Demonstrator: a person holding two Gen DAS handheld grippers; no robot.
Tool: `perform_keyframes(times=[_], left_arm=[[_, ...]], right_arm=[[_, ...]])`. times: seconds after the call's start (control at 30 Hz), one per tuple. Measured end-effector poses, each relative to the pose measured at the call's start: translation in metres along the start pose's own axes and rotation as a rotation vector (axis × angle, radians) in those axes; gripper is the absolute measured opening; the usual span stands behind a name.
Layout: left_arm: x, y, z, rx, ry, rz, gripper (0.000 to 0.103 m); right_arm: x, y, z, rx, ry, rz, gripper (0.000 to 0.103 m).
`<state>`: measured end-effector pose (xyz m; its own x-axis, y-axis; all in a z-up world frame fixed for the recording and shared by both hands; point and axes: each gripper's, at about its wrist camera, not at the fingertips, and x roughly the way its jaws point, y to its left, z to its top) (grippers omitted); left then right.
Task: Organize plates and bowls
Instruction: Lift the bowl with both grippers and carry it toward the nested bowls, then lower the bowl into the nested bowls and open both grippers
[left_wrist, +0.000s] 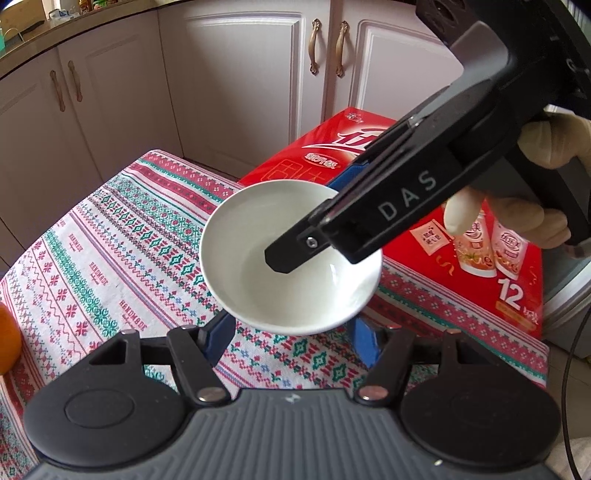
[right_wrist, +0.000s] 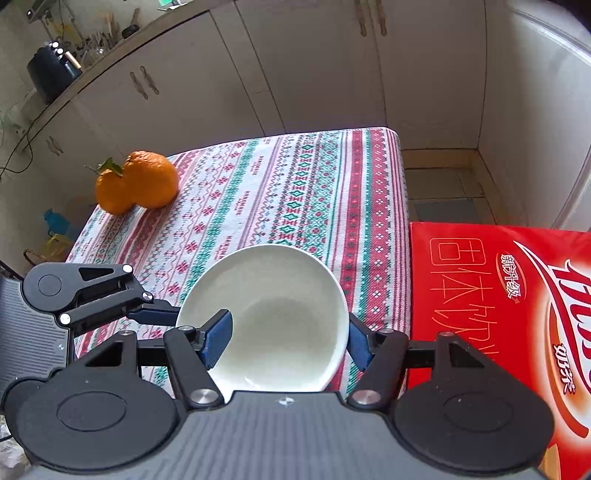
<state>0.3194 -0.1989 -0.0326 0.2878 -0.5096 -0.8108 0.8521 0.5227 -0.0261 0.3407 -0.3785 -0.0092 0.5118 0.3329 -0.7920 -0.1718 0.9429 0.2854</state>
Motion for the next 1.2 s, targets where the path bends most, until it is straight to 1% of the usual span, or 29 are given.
perform_keyframes(times=[0.27,0.57,0.83,1.2], left_arm=[[-0.03,-0.008,-0.007,-0.012,-0.007,0.018,0.067],[-0.073,-0.019,-0.028,-0.049,-0.021,0.046,0.067],[-0.109,-0.034,-0.054,-0.066,-0.03,0.089,0.067],[-0.147,-0.049,-0.097,-0.133,-0.048,0.13,0.067]], right_arm=[[-0.019,0.024,-0.005,-0.029,-0.008,0.015,0.07],[-0.042,0.067,-0.018,-0.102,-0.018,0.03,0.071],[-0.057,0.103,-0.034,-0.166,-0.015,0.066,0.071],[-0.065,0.151,-0.059,-0.249,0.012,0.128,0.071]])
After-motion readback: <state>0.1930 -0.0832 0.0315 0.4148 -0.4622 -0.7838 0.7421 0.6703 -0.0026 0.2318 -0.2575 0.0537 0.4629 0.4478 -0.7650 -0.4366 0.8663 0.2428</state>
